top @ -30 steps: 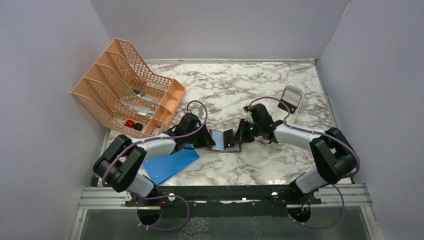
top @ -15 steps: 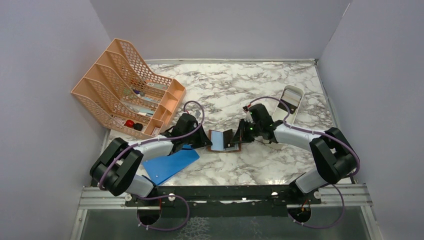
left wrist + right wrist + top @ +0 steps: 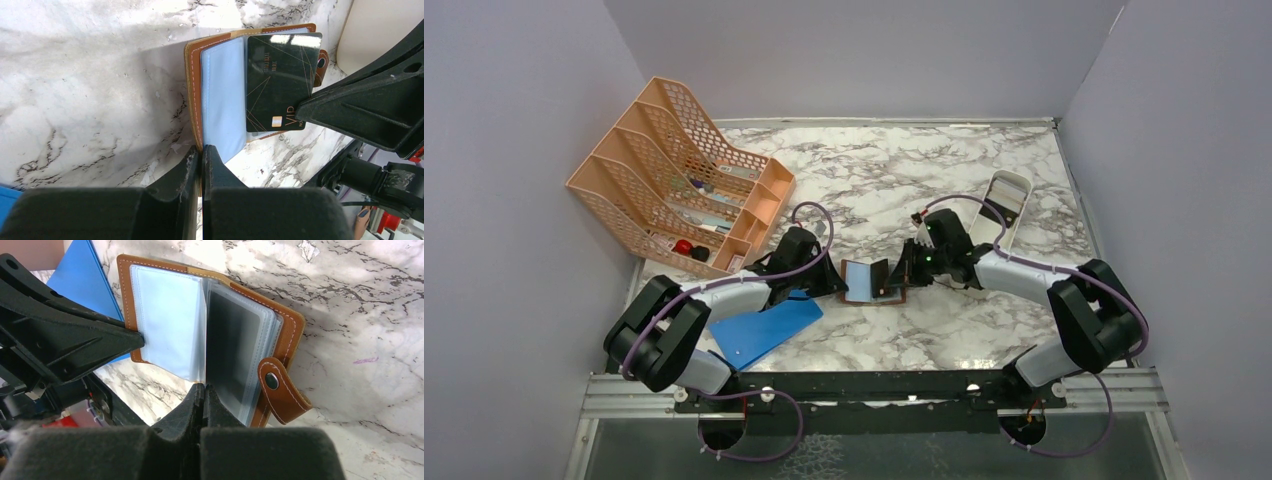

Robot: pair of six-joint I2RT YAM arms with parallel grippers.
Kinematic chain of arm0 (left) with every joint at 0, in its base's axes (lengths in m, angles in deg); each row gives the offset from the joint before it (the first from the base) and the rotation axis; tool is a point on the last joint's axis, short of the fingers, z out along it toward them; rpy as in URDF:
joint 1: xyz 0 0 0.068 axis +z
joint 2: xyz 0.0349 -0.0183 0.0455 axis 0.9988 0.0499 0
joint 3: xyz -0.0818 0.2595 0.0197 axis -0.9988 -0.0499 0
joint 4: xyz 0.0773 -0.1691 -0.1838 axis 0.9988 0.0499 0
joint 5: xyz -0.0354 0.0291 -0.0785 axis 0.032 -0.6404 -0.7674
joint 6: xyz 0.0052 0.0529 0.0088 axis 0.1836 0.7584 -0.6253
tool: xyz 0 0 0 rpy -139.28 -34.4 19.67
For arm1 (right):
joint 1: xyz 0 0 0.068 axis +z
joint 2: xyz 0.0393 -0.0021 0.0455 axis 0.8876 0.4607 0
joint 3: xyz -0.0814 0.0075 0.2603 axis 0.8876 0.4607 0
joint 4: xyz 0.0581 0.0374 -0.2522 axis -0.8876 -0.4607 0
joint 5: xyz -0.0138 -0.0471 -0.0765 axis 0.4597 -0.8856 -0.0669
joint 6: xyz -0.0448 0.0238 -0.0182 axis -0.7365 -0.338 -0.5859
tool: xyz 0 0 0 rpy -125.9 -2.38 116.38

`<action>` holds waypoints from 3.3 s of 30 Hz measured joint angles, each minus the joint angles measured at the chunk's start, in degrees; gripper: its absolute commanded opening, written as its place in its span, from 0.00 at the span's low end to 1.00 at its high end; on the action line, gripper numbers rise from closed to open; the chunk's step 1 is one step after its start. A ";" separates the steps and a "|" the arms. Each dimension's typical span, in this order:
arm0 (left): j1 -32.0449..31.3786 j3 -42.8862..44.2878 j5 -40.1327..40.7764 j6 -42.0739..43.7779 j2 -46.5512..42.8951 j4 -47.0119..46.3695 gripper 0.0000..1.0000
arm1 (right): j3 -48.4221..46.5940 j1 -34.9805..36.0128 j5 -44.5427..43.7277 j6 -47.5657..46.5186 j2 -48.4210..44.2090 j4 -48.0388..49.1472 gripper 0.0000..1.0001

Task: Put the credit cards into the card holder
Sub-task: Insert the credit card into the card holder.

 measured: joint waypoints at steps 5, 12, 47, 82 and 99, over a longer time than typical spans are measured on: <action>0.00 0.00 0.07 0.48 0.00 0.31 0.12 | 0.61 0.00 0.76 0.61 0.11 0.90 0.01; 0.00 0.00 0.79 1.31 0.02 1.40 0.10 | 0.98 0.00 2.54 1.60 1.70 2.95 0.01; 0.22 -0.04 1.66 2.73 2.12 1.51 0.10 | 3.89 -0.35 7.74 10.93 6.62 12.44 0.01; 0.26 -1.16 1.36 2.27 1.11 0.42 0.11 | 6.38 -0.22 3.91 11.89 4.55 12.09 0.02; 0.02 -1.16 1.29 2.25 1.11 0.39 0.11 | 4.28 -0.22 4.63 12.00 6.29 11.65 0.01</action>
